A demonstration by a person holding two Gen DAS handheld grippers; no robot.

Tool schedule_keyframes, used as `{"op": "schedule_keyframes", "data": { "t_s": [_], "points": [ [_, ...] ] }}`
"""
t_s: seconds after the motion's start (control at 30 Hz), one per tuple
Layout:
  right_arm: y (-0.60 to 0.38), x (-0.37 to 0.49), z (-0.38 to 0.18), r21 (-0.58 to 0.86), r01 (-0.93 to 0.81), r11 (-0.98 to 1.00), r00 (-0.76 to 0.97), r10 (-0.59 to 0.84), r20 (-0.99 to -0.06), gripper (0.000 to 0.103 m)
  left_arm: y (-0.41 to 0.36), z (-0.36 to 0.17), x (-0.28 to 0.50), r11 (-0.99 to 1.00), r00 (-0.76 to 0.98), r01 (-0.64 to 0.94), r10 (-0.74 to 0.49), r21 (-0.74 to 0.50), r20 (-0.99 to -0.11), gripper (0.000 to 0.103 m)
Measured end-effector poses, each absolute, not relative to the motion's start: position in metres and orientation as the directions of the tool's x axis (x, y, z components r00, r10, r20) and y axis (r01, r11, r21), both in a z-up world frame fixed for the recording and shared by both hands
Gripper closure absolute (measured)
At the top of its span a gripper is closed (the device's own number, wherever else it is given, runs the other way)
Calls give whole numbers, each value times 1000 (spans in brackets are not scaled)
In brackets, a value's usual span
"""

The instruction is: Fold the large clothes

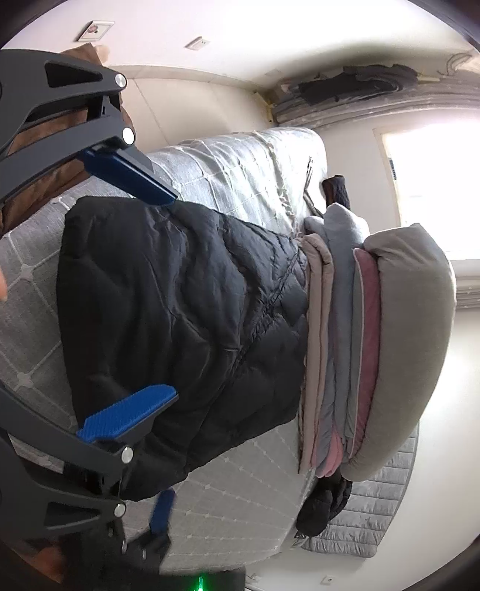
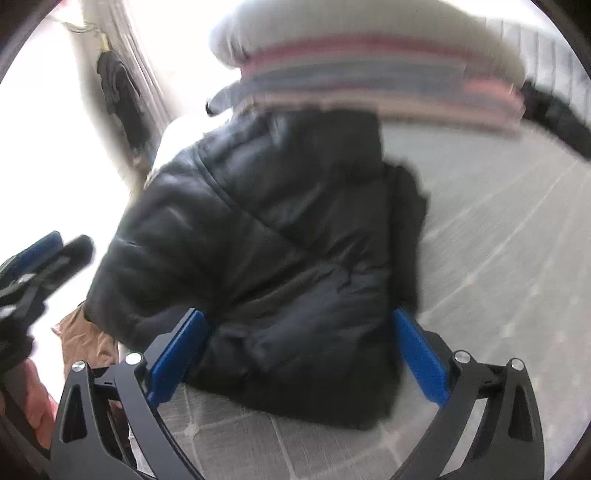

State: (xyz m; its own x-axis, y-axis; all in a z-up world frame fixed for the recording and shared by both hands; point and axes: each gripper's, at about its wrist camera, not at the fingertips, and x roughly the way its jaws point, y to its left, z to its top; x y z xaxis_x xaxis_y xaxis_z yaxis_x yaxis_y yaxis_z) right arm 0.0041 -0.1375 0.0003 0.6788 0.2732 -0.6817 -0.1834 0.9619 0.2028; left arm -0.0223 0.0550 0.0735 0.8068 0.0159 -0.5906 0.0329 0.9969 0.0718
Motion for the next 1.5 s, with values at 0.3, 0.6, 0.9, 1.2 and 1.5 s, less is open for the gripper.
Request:
{"op": "schedule_keyframes", "data": {
  "t_s": [0.3,0.6,0.9,1.2,1.5],
  "points": [
    [-119,-65,49,100,-150,984,797,180,-576,6,62,78,-57,995,815,-28,76,92,-575,8],
    [-120,-63,49,115,-133,984,789,176,-588,6,76,81,-56,1000,801,-16,19,11,-598,8],
    [-121,-63,48,119,-117,986,784,165,-599,6,73,80,-52,1000,796,-10,18,17,-605,8],
    [-125,-66,48,124,-115,986,778,167,-605,6,71,78,-52,1000,789,-9,20,21,-614,8],
    [-125,-68,49,120,-117,986,771,166,-615,6,73,77,-53,1000,784,-17,27,22,-620,8]
  ]
}}
